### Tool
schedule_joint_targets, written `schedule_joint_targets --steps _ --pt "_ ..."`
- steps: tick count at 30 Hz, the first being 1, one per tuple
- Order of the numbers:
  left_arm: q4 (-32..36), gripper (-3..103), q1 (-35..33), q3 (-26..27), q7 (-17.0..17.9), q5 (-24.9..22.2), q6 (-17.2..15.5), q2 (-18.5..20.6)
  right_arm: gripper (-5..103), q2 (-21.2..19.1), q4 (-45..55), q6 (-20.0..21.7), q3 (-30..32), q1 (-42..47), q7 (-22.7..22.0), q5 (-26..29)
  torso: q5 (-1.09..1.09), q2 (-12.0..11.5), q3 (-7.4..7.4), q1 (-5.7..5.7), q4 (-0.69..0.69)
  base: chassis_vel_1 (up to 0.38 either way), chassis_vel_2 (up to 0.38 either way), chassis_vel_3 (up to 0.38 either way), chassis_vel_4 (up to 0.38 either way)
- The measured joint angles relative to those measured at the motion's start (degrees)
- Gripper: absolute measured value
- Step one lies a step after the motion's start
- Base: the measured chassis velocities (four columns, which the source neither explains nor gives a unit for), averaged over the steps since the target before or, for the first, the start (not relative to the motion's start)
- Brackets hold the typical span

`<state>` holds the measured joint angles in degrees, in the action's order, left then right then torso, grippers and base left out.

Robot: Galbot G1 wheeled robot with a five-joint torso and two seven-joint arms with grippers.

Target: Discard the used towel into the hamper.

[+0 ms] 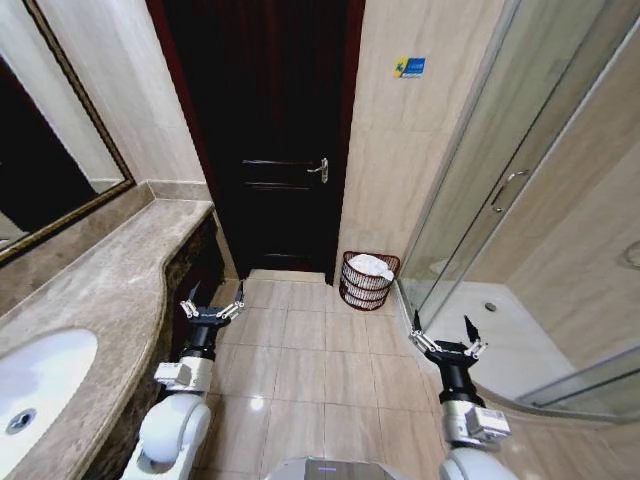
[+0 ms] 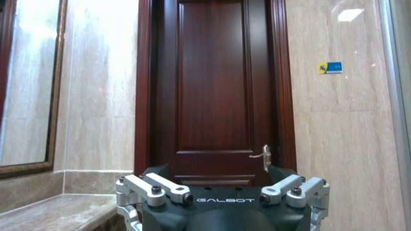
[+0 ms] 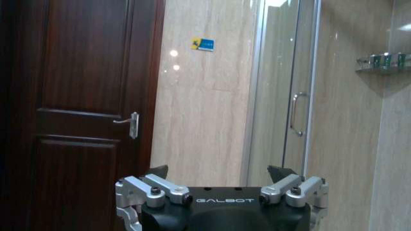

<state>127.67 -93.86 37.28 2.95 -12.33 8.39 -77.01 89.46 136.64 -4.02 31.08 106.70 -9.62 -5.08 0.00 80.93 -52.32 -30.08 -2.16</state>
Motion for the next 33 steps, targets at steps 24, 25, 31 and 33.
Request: schedule_joint_targets --steps 24,25,31,33 --pt "0.63 100 -0.26 0.83 -0.13 -0.48 0.25 -0.12 100 -0.19 1.23 -0.08 -0.64 1.10 0.09 -0.98 0.00 0.00 0.00 0.00 0.01 0.091 -0.094 -0.090 0.096" --pt "0.63 100 -0.26 0.83 -0.13 -0.48 0.25 -0.12 100 -0.19 1.23 -0.08 -0.64 1.10 0.09 -0.98 0.00 0.00 0.00 0.00 0.01 0.068 -0.077 -0.073 0.078" --pt "0.76 100 -0.40 0.75 -0.20 -0.42 0.31 -0.21 100 -0.22 1.58 -0.11 -1.76 1.58 -0.02 -1.86 0.00 0.00 0.00 0.00 0.00 0.071 -0.093 -0.076 0.092" --pt "0.76 100 -0.39 0.75 -0.21 -0.41 0.31 -0.22 100 -0.21 1.58 -0.14 -2.08 1.67 -0.14 -2.08 0.00 0.00 0.00 -0.01 0.00 0.099 -0.118 -0.110 0.085"
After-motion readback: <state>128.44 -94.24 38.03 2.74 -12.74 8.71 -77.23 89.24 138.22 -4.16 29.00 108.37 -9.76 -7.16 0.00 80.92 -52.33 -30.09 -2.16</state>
